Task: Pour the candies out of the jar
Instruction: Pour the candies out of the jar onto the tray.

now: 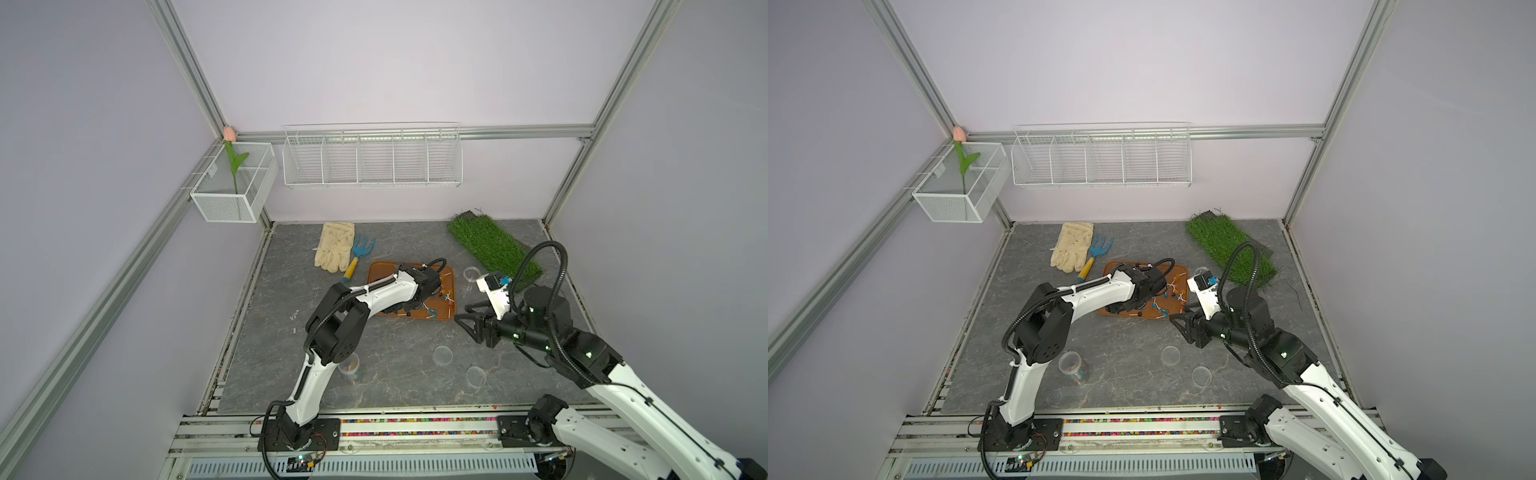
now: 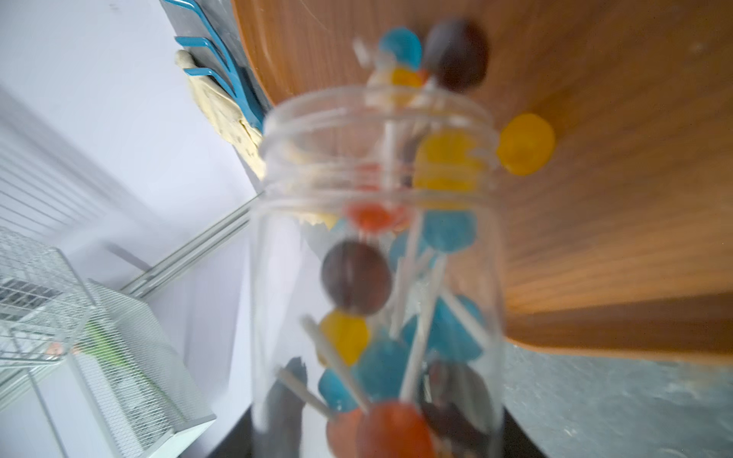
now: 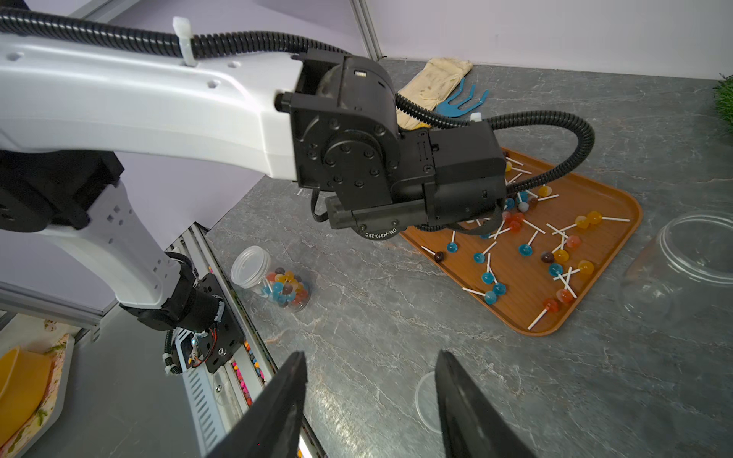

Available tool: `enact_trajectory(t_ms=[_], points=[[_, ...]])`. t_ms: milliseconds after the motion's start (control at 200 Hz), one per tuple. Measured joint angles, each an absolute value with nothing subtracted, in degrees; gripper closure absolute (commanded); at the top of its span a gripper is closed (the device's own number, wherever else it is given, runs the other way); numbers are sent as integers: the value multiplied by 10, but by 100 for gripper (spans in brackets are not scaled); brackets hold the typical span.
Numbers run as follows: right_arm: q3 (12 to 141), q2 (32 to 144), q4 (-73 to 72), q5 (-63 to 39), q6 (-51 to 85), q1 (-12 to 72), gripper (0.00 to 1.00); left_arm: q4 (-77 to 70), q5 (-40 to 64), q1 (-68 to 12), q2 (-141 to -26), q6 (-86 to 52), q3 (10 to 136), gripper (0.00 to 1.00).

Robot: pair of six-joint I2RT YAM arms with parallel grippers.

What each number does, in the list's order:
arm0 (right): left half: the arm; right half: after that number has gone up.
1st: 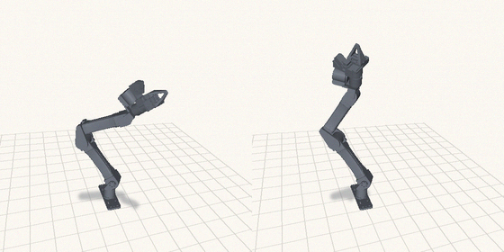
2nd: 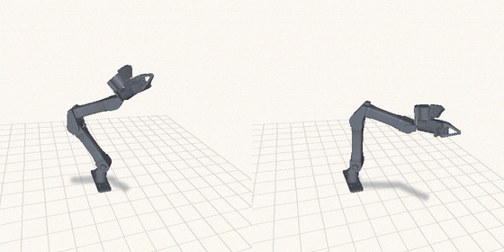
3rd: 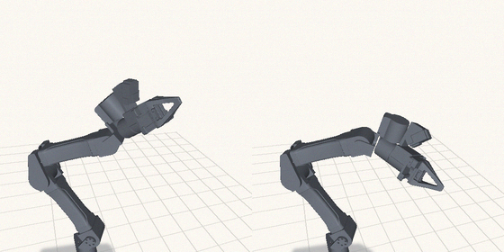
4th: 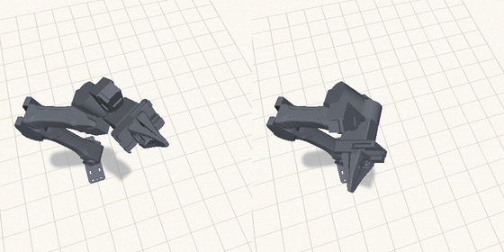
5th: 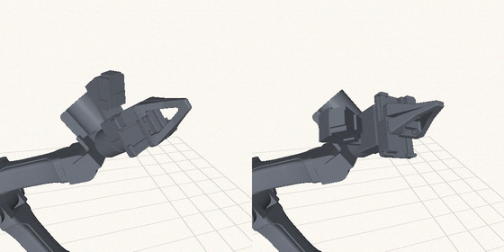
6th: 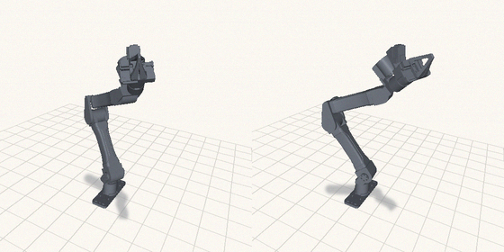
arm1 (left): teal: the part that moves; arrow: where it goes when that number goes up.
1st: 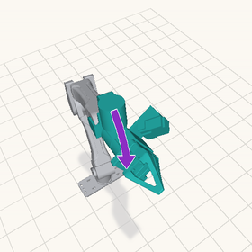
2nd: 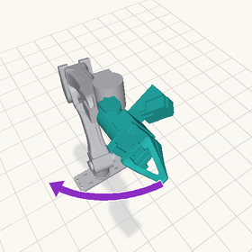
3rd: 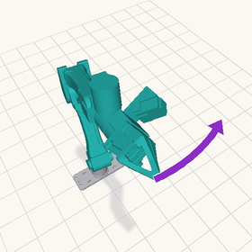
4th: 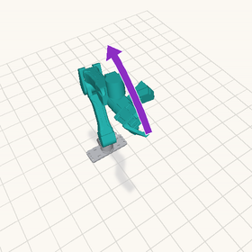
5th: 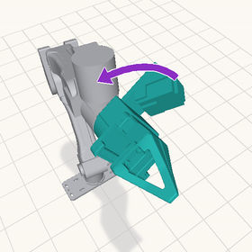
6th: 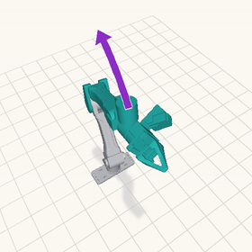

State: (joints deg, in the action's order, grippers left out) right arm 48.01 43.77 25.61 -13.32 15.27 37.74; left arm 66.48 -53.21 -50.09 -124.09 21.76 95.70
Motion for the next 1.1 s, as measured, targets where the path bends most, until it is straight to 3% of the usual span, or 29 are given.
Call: enact_trajectory(t_ms=[690, 1100], points=[[462, 410, 247, -132, 140, 364, 41, 722, -613, -558, -1237, 211, 942, 57], [463, 393, 272, -129, 129, 354, 40, 752, -570, -561, -1235, 150, 956, 57]])
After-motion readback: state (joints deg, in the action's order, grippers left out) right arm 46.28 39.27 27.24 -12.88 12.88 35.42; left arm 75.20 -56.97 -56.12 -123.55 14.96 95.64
